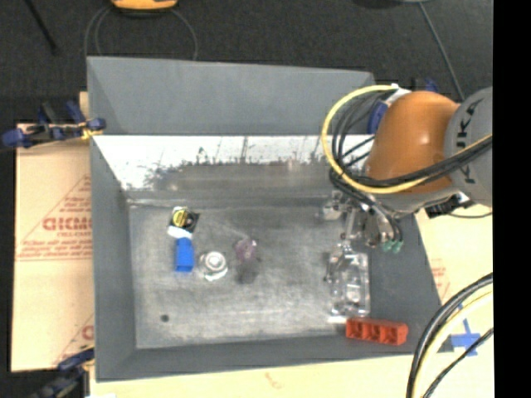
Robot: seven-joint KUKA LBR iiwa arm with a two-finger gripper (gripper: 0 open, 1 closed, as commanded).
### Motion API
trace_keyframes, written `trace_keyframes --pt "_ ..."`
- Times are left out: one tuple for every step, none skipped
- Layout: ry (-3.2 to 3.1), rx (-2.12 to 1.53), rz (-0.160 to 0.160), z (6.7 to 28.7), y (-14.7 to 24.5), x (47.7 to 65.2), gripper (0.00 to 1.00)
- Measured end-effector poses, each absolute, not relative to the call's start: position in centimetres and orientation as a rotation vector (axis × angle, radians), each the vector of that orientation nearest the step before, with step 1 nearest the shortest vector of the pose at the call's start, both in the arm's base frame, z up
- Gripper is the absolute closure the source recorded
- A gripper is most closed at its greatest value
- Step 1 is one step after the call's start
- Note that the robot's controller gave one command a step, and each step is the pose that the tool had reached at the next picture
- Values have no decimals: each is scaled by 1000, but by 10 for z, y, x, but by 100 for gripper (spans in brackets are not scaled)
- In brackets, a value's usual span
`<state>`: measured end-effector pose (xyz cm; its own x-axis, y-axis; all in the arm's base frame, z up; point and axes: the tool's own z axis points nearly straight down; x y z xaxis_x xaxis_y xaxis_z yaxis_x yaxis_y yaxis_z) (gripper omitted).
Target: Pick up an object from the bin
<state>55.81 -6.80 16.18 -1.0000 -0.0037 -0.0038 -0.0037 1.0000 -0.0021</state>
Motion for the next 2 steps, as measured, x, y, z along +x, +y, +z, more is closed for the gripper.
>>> trace_keyframes --pt "3134 -193 4 106 15 587 0" --pt "3081 -548 -2 197 33 623 0"
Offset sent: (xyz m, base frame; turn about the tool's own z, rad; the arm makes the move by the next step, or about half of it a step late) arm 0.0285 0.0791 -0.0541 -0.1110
